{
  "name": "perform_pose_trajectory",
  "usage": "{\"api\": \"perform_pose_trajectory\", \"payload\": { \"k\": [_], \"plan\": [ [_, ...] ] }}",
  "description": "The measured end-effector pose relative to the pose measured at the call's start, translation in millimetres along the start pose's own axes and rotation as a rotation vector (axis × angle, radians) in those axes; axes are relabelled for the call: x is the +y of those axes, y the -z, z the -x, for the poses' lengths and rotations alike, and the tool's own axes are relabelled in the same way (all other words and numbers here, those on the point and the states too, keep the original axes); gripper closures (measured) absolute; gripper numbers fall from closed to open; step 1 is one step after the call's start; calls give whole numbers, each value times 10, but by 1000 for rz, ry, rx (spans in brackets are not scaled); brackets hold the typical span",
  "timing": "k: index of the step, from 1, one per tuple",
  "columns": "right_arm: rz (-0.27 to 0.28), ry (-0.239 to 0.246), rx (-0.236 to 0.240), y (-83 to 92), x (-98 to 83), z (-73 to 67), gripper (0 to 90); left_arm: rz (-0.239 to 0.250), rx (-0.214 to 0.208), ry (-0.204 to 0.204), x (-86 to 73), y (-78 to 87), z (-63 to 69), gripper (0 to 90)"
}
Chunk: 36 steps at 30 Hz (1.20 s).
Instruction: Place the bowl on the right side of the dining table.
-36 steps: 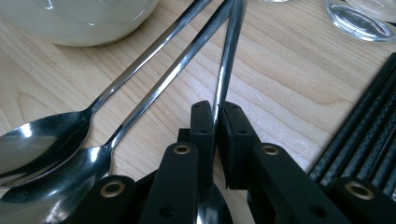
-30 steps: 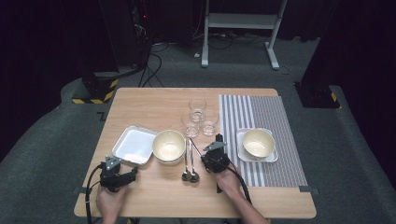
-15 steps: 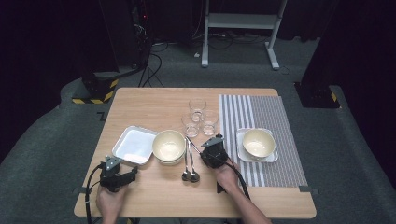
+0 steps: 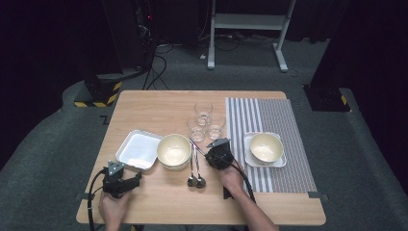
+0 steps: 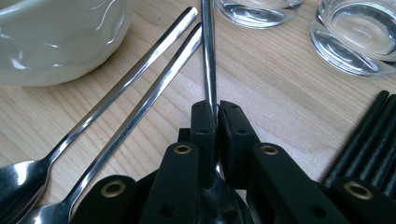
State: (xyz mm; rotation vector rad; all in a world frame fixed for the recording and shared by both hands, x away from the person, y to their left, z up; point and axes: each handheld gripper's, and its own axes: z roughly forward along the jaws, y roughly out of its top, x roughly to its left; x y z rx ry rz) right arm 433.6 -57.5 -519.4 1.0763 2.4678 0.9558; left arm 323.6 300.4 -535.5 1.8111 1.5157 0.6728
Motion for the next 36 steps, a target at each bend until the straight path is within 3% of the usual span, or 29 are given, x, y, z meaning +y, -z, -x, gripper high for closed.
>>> {"api": "perform_pose_trajectory", "payload": {
  "k": [13, 18, 36],
  "plan": [
    [13, -10, 3, -44, 37, 47, 844, 0, 0, 2, 0, 0, 0, 226],
    [2, -22, 17, -30, 43, 62, 782, 3, -3, 7, -1, 0, -2, 226],
    [31, -78, 39, 257, -181, 197, 659, 5, -7, 13, -2, 1, -7, 226]
  ]
}}
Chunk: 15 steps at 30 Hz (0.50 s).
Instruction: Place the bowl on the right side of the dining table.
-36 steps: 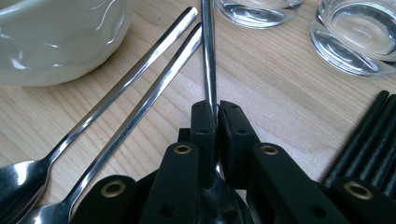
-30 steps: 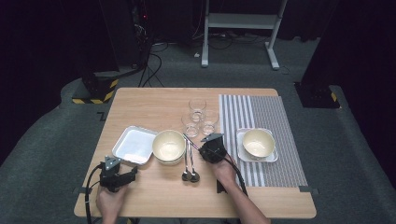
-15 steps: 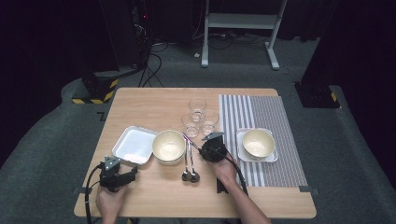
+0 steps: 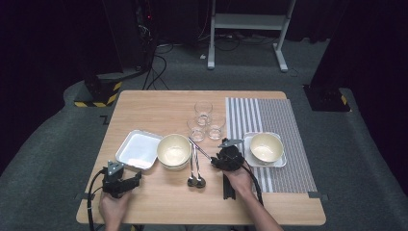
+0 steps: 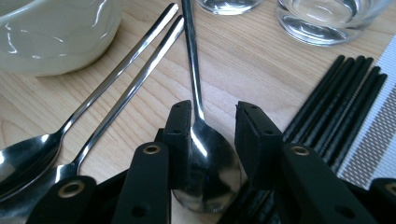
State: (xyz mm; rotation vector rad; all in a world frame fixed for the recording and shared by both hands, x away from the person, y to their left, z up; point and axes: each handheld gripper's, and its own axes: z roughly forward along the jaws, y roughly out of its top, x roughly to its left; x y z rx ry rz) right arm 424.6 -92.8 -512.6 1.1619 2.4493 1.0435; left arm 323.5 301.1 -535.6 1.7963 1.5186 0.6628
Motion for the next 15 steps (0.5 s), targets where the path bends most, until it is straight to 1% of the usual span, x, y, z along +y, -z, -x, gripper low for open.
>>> {"api": "perform_pose_trajectory", "payload": {
  "k": [3, 8, 13, 15],
  "plan": [
    [-8, -10, -5, 13, -34, 16, 646, 1, -1, 3, 0, 0, 0, 226],
    [-8, -11, -6, -6, -68, 22, 634, 1, -2, 3, -1, 1, -1, 226],
    [-10, -7, -6, -23, -89, 21, 634, 1, -2, 3, -1, 0, -1, 226],
    [-11, 4, -9, -25, -89, 11, 636, 0, -1, 2, -1, 0, 0, 226]
  ]
}}
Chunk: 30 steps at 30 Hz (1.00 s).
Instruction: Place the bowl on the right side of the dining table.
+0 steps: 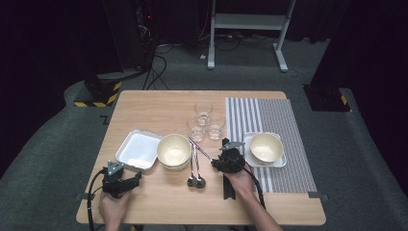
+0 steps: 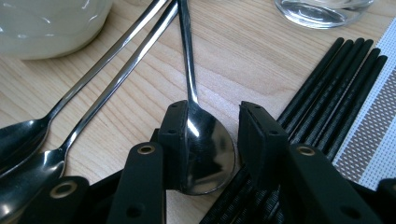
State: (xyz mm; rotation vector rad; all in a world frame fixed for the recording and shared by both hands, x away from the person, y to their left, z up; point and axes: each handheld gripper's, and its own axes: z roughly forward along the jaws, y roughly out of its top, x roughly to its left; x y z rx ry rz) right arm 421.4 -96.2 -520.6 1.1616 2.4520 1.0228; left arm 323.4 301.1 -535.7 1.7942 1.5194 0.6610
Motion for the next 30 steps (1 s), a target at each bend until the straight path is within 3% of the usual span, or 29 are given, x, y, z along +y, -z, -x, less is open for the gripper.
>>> {"api": "perform_pose_trajectory", "payload": {
  "k": [9, 21, 30],
  "plan": [
    [1, 69, -36, -9, -6, -53, 639, -1, 2, -5, 1, -1, 2, 224],
    [7, 85, -25, -11, -15, -61, 689, 0, 0, -2, 0, 0, 0, 224],
    [-24, 74, -7, -1, 20, -40, 742, 2, -4, 5, -1, 3, -7, 224]
  ]
}}
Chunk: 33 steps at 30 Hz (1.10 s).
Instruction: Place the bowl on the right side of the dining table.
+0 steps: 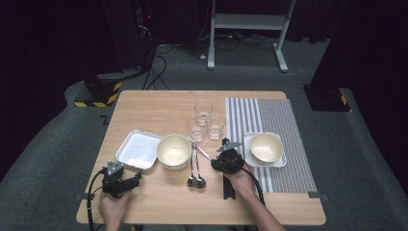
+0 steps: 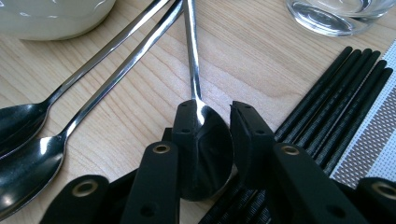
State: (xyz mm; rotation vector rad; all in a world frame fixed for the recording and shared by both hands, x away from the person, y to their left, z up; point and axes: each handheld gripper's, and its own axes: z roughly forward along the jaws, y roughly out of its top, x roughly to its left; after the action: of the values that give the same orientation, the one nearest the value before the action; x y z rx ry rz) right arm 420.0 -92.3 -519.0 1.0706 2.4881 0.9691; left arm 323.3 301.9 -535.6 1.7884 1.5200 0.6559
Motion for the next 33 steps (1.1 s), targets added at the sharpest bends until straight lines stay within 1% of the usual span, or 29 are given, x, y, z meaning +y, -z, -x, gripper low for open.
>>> {"api": "perform_pose_trajectory", "payload": {
  "k": [4, 9, 11, 16, 18, 22, 27, 32, 33],
  "plan": [
    [-1, -12, 9, 12, -4, 12, 772, -1, 2, -2, 0, -1, 5, 224],
    [8, -4, 7, 21, -10, 13, 791, 0, 4, -1, 0, 0, 3, 226],
    [10, 8, -2, 31, -8, 0, 803, 0, 4, -3, 0, 0, 3, 226],
    [14, -1, 2, 42, -11, 1, 818, 0, 1, 1, -1, 1, -1, 226],
    [25, -17, 0, 48, -22, -2, 827, 0, 2, 1, -1, 2, 1, 226],
    [37, -9, -6, 68, -28, -17, 844, -1, 4, -1, 0, 0, 4, 226],
    [41, -29, -1, 86, -28, -15, 856, -3, 6, -7, 1, -2, 9, 225],
    [49, -67, 24, 99, -50, 11, 864, -6, 10, -15, 2, -3, 13, 223],
    [52, -61, 22, 106, -49, 13, 869, -7, 10, -17, 2, -3, 14, 222]
  ]
}}
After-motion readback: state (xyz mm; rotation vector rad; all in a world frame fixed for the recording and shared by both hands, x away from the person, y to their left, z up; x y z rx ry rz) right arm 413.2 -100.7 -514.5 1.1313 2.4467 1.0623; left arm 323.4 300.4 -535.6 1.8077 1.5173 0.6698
